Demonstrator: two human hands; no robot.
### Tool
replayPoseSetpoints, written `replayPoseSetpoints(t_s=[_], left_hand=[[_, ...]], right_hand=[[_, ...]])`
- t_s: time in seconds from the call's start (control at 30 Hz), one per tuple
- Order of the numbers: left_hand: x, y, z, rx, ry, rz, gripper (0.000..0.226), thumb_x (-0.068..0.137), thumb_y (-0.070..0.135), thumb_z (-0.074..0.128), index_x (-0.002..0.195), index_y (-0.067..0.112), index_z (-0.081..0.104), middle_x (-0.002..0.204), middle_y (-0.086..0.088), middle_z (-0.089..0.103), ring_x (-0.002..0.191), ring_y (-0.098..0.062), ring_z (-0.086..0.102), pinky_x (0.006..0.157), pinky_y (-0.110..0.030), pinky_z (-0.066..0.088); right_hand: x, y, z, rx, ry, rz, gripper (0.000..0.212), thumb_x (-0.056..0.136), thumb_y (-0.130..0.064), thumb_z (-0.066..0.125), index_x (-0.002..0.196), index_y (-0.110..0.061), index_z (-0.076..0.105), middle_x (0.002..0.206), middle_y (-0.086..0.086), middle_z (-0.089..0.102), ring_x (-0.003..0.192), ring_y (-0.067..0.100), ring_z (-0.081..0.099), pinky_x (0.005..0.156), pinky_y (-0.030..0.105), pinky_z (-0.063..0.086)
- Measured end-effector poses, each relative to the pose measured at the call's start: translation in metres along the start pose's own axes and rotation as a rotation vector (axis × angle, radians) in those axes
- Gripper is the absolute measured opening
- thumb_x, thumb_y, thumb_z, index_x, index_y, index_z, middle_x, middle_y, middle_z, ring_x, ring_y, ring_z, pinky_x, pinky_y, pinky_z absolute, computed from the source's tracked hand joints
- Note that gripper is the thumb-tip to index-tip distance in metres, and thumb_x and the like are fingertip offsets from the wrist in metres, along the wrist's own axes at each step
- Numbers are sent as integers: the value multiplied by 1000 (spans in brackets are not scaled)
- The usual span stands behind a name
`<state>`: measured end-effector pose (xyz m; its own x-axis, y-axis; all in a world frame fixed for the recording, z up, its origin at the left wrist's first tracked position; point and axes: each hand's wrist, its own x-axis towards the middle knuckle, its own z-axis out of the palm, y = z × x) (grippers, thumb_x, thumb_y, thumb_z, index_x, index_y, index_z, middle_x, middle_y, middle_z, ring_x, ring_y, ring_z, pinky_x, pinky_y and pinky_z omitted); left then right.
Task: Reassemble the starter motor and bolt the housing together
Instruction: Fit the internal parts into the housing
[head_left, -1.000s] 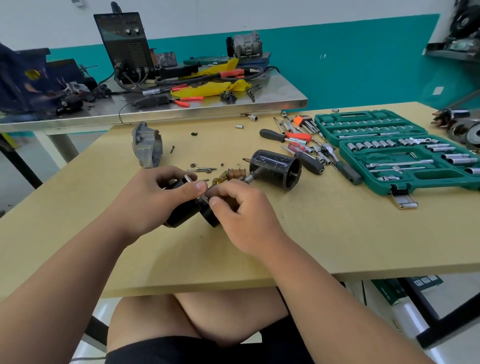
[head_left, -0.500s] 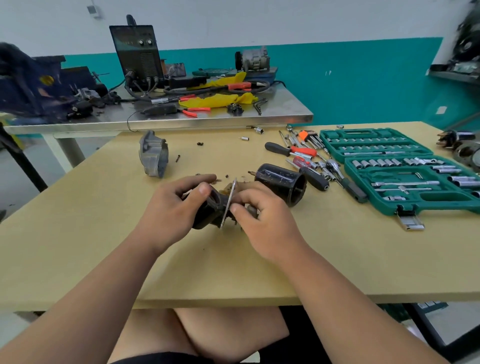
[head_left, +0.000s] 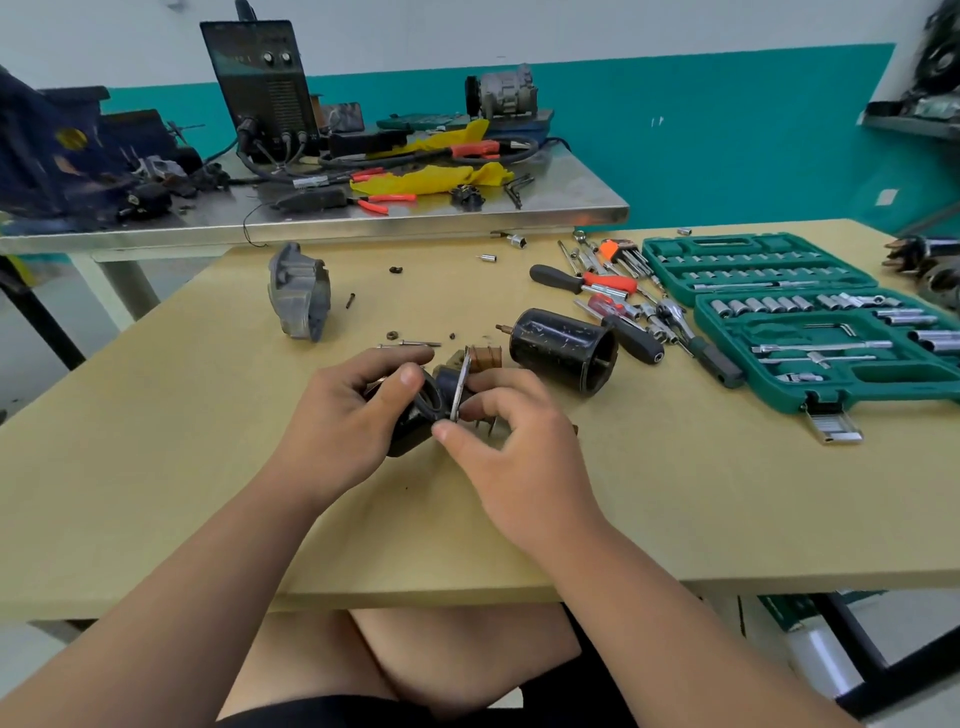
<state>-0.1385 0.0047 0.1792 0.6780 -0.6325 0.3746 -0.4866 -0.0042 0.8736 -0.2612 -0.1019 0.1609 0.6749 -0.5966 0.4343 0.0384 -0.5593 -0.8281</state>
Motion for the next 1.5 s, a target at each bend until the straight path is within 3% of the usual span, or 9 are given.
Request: replayPoseSetpoints(t_s=[0.17,0.33,0.43,0.63,0.73,0.87,1.1,1.3,1.5], left_hand=[[-5,-5,-2,92,12,129,28,81,50,51,103,39,65,97,28,67,94,8,61,81,-7,43],[-7,-7,-1,183,103,274,24,89,44,47,108,43,60,99,27,63,96,7,59,83,-7,42],[-7,-5,2,250,110,382,28,95,40,46,115,30,61,106,28,59,100,10,57,85,-7,41],[-9,0,9,332,61,530,49,102,42,37,119,5,65,112,11,58,105,9,55,90,-10,42],[-9,2,9,361,59,542,54,102,43,35,116,1,66,111,3,61,101,-5,59,90,-13,44],[-8,4,7,410,66,547,42,100,33,41,116,4,67,110,2,62,99,-11,61,88,-16,46],[-4,10,4,515,43,595,47,102,37,36,116,6,69,105,2,64,92,-28,66,77,-43,55],[-6,13,7,530,44,585,44,101,33,38,116,6,69,104,1,65,91,-28,66,75,-44,54],[-7,15,1,504,48,459,47,100,35,31,118,11,66,100,6,63,93,-17,61,78,-34,49]], right_hand=[[-1,3,-7,86,15,64,9,77,-27,74,75,-21,67,104,-17,58,100,-8,53,78,1,36],[-5,4,-11,102,-17,51,8,76,-23,76,76,-22,68,106,-18,59,101,-9,54,80,2,36],[-9,2,-9,89,-32,34,9,75,-23,77,77,-23,68,107,-20,58,103,-9,52,83,3,36],[-11,1,-10,92,-18,19,9,76,-22,77,79,-19,69,106,-18,59,101,-8,53,84,4,37],[-11,0,-10,93,-25,10,9,76,-20,77,79,-18,69,106,-17,59,101,-7,54,84,4,37],[-13,-1,-10,76,-36,-11,9,76,-19,77,79,-16,69,106,-16,59,101,-4,54,85,9,40],[-12,-1,-8,99,-35,-9,9,76,-18,76,81,-15,69,105,-15,60,99,-1,56,85,13,42],[-13,-1,-10,113,-47,-18,8,77,-18,75,82,-17,70,106,-16,60,101,-4,55,86,9,40],[-17,2,-11,90,-136,-41,14,83,-14,67,95,-20,71,117,-17,54,110,-8,49,95,7,34]])
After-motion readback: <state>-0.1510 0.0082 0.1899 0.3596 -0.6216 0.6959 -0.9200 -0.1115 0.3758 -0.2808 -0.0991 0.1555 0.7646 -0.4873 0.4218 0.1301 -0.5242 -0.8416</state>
